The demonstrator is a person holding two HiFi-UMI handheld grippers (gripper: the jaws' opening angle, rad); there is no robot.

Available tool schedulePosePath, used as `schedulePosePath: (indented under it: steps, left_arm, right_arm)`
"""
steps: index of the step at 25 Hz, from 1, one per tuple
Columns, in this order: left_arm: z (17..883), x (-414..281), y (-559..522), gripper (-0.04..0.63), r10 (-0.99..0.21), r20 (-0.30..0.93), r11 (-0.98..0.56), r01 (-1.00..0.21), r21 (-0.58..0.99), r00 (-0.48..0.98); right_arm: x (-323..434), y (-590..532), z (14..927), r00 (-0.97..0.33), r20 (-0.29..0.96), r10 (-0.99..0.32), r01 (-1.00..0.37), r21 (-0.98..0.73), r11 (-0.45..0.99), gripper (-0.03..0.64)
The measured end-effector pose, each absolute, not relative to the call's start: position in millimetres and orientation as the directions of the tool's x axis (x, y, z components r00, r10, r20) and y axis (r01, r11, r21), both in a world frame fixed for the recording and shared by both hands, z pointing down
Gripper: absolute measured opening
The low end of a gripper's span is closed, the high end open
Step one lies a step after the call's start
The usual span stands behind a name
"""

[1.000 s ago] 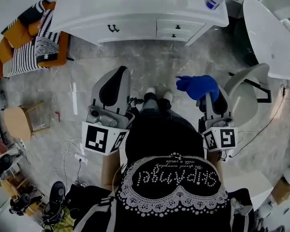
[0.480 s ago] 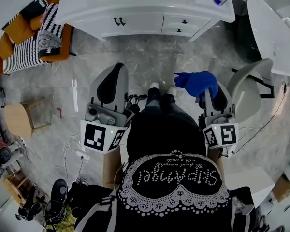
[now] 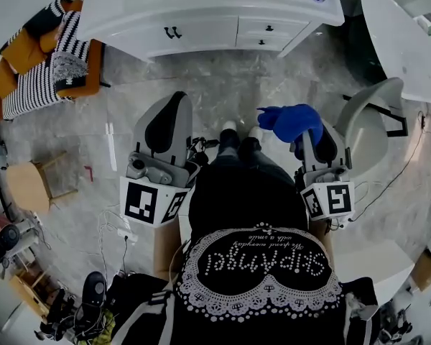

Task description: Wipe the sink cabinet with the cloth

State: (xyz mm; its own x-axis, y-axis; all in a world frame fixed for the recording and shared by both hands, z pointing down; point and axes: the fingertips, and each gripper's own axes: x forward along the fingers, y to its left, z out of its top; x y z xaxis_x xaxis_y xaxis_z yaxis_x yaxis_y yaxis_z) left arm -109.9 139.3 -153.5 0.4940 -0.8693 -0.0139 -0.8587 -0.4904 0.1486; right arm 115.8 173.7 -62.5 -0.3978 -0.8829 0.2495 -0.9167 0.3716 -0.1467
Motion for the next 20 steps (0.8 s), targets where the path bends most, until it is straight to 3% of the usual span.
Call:
schedulePosePath:
  steps: [20]
  left_arm:
    - [-150.6,-105.1,122.4,0.005,-0.854,-0.006,-0.515,-0.842,0.16,0.521]
  right_arm:
    - [104.2,157.4,-59.0,-0.421,0.265,-0.867,-0.907,-0.146,0.396,0.115]
